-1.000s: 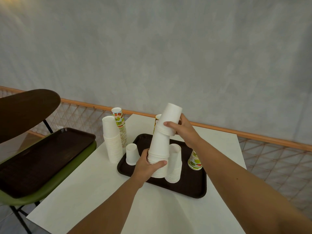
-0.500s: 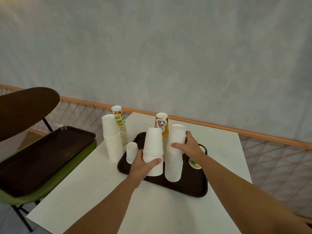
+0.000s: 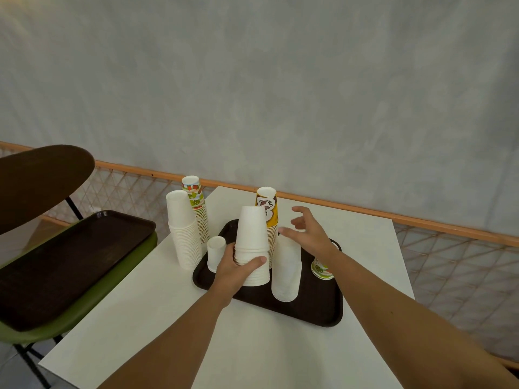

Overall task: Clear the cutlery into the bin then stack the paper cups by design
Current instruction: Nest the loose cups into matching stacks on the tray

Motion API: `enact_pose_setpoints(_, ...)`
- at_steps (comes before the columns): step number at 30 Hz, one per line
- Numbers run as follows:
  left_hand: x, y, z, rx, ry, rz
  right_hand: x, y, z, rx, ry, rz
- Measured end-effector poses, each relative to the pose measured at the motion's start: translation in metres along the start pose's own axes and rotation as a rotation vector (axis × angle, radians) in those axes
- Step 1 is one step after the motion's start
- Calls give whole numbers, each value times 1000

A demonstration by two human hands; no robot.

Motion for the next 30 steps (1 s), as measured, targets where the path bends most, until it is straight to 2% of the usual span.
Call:
enact_pose_setpoints(5,1,-7,-4,-27,2,-10,2,26,-5,68,6,78)
enact_pose_setpoints(11,1,-19,-9,-19,46,-39,-2,45,-21,118,299,28)
enact_pose_setpoints(13,2,-21,-9,-31,75,-48,-1,45,-24,114,349,-11)
enact_pose_setpoints(18,2,-21,-7,-18,123,-47,2,40,-22,120,351,-70)
enact_pose_setpoints(30,-3,-22,-8,48,122,-61,6,45,-10,181,280,-38)
Point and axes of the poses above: each hand's wrist, its own x-axis towards the middle knuckle, its own z-axis out of the back of the hand, y = z × x, the point moved 2 cm from there along x, towards the middle knuckle, and after that the axes turned 4 degrees about z, right-handed, at the moved point
